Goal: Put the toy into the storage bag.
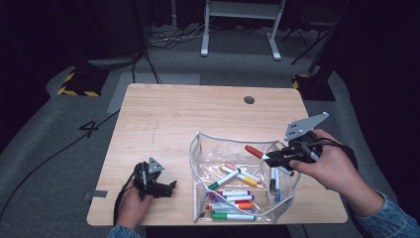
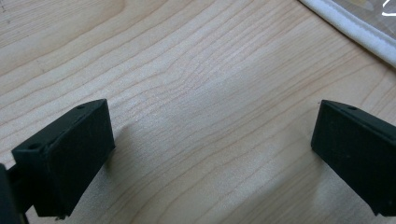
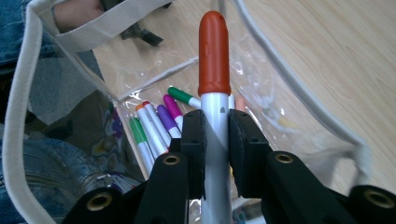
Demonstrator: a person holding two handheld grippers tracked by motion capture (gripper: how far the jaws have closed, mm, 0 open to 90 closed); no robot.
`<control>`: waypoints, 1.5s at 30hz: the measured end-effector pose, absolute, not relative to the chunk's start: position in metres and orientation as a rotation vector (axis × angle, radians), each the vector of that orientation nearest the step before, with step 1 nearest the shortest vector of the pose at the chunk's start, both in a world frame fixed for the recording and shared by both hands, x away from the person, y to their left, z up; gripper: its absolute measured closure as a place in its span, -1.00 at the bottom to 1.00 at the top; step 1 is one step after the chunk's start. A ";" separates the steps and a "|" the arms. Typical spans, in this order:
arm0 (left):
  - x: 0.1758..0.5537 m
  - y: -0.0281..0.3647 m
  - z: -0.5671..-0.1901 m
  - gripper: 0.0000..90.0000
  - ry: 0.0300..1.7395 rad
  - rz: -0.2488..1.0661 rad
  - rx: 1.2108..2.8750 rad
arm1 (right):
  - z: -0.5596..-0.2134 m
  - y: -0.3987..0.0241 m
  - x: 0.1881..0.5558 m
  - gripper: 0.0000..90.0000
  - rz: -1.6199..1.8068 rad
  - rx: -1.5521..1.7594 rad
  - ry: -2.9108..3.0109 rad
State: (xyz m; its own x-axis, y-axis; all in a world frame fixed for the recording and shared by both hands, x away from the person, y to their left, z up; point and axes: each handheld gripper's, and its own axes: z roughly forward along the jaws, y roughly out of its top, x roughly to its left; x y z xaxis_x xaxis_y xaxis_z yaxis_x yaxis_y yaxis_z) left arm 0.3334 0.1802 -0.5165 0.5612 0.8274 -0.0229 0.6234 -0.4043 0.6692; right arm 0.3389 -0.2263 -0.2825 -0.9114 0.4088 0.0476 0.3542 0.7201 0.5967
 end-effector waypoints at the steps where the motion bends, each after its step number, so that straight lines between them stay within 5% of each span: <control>1: 0.333 0.180 -0.517 -1.00 1.157 0.416 2.161 | -0.283 -0.222 0.339 0.71 0.947 0.610 2.843; 45: 0.333 0.180 -0.517 -1.00 1.159 0.417 2.160 | -0.342 -0.123 0.321 0.71 0.529 0.269 3.185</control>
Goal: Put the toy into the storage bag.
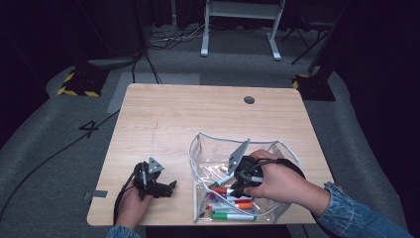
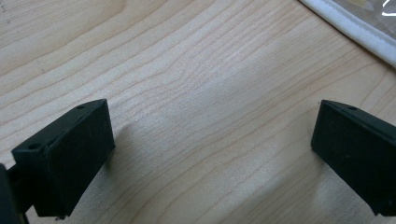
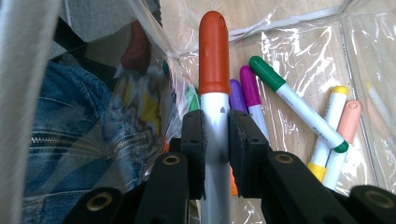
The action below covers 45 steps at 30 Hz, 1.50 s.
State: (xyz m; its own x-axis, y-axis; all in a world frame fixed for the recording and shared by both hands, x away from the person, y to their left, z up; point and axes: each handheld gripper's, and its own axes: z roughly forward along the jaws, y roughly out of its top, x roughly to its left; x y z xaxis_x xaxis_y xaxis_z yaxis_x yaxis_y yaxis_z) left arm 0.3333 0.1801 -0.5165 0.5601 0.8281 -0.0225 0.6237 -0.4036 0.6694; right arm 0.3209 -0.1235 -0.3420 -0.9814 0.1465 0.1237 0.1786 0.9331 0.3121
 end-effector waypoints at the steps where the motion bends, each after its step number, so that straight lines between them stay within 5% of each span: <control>1: 0.333 0.180 -0.516 -1.00 1.156 0.420 2.163 | -0.344 -0.122 0.321 0.71 -0.487 -0.239 -2.997; 22: 0.333 0.180 -0.517 -1.00 1.158 0.418 2.160 | -0.387 -0.102 0.321 0.71 -0.290 -0.173 -2.967; 26: 0.333 0.180 -0.517 -1.00 1.158 0.418 2.161 | -0.388 -0.105 0.323 0.40 -0.329 -0.238 -2.959; 32: 0.333 0.180 -0.517 -1.00 1.159 0.418 2.160 | -0.371 -0.117 0.327 0.18 -0.506 -0.321 -2.997; 45: 0.333 0.180 -0.517 -1.00 1.158 0.418 2.161 | -0.313 -0.164 0.336 0.17 -0.882 -0.464 -3.072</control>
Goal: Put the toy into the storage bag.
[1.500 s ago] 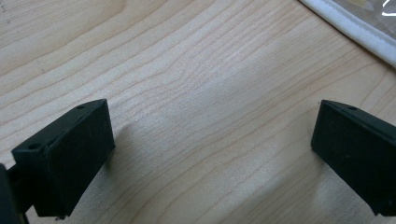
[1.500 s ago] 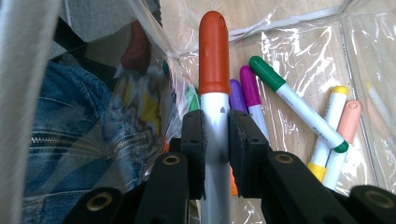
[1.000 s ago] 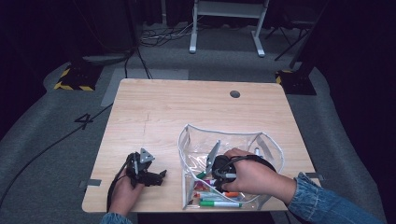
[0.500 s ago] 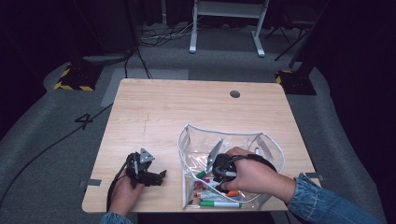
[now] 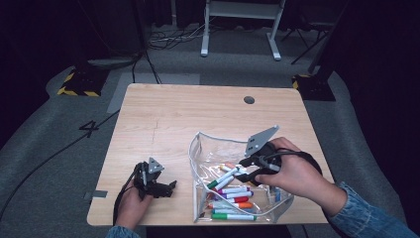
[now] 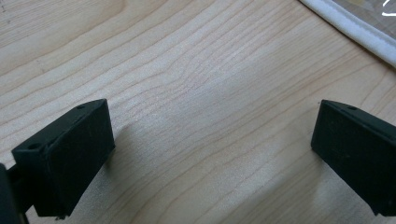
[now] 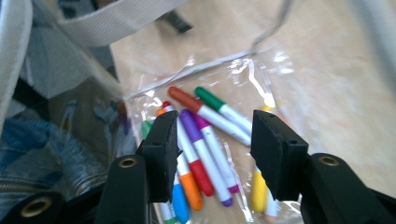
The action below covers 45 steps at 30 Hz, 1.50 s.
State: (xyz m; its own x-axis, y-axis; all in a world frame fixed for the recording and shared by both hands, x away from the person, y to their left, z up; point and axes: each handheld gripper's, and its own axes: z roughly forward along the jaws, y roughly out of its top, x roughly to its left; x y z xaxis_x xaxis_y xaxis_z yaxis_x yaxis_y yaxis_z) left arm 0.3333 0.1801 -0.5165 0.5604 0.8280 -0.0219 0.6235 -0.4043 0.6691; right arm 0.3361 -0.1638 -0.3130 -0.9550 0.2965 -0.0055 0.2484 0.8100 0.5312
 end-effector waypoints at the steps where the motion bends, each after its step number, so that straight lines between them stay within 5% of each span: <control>1: 0.333 0.180 -0.516 -1.00 1.158 0.417 2.162 | -0.309 -0.170 0.338 0.18 0.842 0.458 2.886; 28: 0.333 0.180 -0.517 -1.00 1.158 0.413 2.162 | -0.293 -0.308 0.381 0.11 0.958 1.033 2.497; 45: 0.333 0.180 -0.517 -1.00 1.158 0.414 2.163 | -0.387 -0.338 0.401 0.03 0.809 1.233 2.554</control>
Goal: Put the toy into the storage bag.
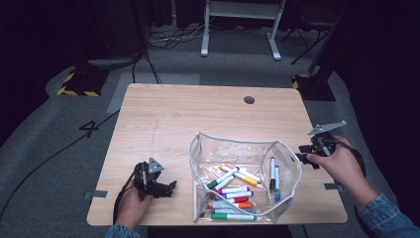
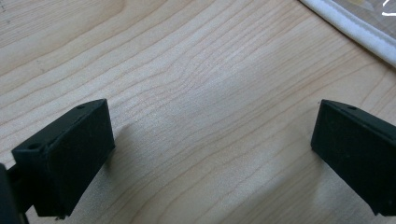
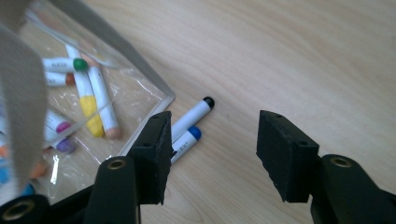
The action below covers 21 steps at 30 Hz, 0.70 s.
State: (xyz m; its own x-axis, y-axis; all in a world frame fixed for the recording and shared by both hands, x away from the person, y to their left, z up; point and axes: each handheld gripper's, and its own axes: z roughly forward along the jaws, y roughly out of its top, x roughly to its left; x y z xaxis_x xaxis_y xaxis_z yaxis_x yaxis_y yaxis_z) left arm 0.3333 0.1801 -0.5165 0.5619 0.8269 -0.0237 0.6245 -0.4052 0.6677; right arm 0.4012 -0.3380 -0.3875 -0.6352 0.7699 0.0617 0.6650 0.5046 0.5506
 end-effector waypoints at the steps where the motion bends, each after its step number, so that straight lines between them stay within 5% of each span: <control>1: 0.333 0.180 -0.517 -1.00 1.158 0.413 2.163 | -0.394 -0.338 0.401 0.03 0.800 1.242 2.567; 21: 0.333 0.180 -0.516 -1.00 1.156 0.415 2.164 | -0.472 -0.316 0.387 -0.03 0.756 1.267 2.738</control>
State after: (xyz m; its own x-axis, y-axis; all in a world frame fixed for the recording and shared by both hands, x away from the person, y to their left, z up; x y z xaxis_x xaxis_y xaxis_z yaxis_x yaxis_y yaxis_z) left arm 0.3333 0.1802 -0.5164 0.5627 0.8264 -0.0221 0.6237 -0.4069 0.6674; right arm 0.3865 -0.3160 -0.4716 -0.6678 0.7246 0.1706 0.7094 0.5500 0.4408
